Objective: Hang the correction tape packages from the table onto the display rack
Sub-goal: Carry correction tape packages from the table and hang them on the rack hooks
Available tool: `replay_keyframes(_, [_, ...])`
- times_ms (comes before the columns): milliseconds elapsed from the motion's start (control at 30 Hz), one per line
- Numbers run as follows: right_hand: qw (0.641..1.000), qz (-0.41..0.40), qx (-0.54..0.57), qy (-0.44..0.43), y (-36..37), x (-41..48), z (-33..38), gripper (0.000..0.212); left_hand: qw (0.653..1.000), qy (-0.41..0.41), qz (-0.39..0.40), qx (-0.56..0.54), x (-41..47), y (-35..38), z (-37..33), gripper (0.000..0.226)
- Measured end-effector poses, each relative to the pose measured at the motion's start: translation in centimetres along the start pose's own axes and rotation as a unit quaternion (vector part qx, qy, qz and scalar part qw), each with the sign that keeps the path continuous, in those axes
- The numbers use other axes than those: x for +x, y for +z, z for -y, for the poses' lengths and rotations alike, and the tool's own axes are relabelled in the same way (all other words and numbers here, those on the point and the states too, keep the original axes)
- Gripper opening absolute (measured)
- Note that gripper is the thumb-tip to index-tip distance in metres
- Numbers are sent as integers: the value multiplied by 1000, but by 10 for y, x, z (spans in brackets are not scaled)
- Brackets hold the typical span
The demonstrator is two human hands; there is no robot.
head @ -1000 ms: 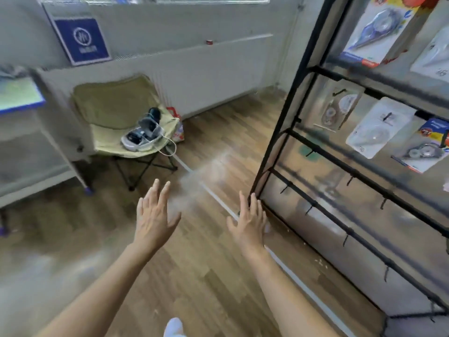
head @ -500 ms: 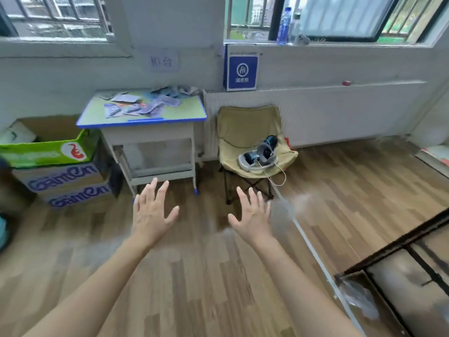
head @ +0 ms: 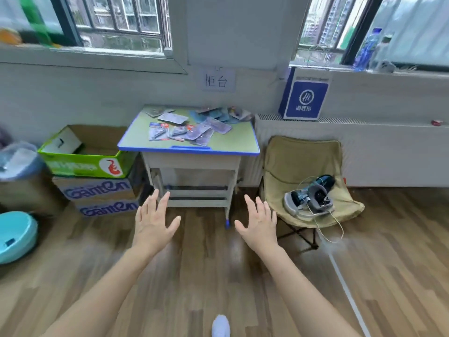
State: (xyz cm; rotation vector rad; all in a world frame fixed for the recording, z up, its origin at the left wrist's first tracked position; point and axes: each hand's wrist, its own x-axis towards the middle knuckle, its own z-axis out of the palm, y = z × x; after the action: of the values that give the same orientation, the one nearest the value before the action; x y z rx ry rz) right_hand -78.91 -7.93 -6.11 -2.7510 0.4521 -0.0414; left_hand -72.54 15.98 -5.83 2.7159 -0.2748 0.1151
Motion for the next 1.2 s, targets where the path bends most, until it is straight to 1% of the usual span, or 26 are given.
replay_keyframes(167, [1000, -8, 10, -17, -9, 113, 13, 71, 999, -19, -25, -16, 102, 2, -6, 68])
replay_keyframes(433, [999, 32, 27, -25, 7, 243, 41, 72, 998, -55, -22, -32, 217, 18, 12, 70])
replay_keyframes(633, [1000, 20, 14, 0, 25, 357, 64, 71, 998, -45, -4, -36, 340, 33, 46, 69])
replay_keyframes(767, [999, 23, 17, 39, 33, 432, 83, 73, 999, -31, 4, -42, 426, 35, 63, 68])
replay_keyframes(867, [998, 20, 27, 62, 40, 474, 95, 73, 998, -20, 6, -54, 482, 38, 72, 66])
replay_keyframes(933, [997, 23, 19, 68, 46, 496, 97, 73, 998, -24, 23, -55, 510, 45, 77, 65])
replay_keyframes(1033, [997, 21, -12, 77, 57, 522, 96, 74, 997, -24, 43, -57, 540, 61, 81, 66])
replay_keyframes(1200, [996, 39, -10, 80, 76, 568, 84, 71, 993, -55, 76, -74, 583, 87, 81, 67])
